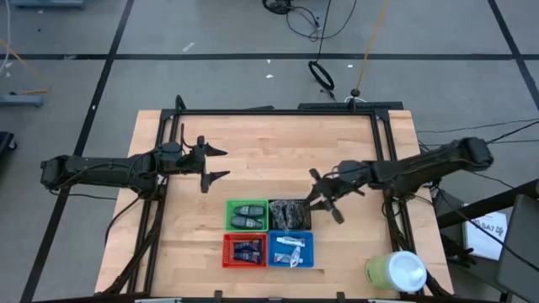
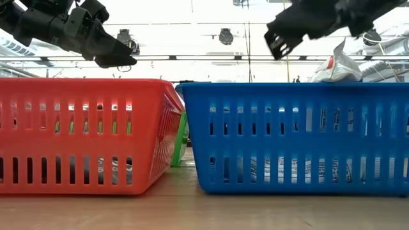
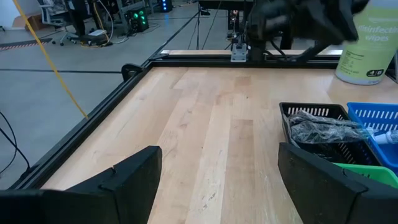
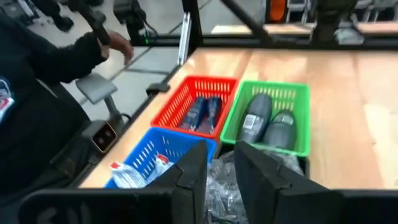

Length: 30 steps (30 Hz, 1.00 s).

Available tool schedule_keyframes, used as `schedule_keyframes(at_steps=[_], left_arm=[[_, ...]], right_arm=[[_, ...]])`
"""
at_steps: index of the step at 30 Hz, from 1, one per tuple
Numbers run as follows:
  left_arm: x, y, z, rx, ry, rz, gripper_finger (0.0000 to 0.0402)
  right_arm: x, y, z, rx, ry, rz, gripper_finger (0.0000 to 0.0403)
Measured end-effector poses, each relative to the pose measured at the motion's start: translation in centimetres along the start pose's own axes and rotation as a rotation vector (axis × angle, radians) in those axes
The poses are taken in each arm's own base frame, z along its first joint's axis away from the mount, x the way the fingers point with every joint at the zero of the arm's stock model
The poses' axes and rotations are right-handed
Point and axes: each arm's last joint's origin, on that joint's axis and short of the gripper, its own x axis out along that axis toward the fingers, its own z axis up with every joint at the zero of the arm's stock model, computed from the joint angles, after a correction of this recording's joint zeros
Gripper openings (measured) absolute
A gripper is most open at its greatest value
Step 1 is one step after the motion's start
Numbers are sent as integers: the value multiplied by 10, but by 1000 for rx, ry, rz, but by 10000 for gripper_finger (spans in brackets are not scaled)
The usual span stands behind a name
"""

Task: Pick & Place Travel size toiletries
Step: Return to Home Position

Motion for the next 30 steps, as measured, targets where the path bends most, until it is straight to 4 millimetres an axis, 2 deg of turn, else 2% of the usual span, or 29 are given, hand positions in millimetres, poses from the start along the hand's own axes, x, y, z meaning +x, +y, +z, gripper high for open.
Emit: schedule_keyframes(at_steps=[7, 13, 17, 23, 30], left_arm=[[0, 0, 0, 0, 0, 0, 310], [0, 0, 3, 22, -29, 2, 310], [-2, 0, 4, -114, -34, -21, 310], [-12, -8, 8, -40, -78, -137, 310], [-48, -16, 4, -46, -118, -209, 310]], right_arm=[[-42, 18, 23, -20, -98, 13, 70], [-69, 28, 23, 44, -71, 15, 70], [-83, 32, 17, 60, -20, 4, 70], [-97, 36, 8, 10, -75, -2, 70], [-108, 32, -35, -5, -154, -165, 71]])
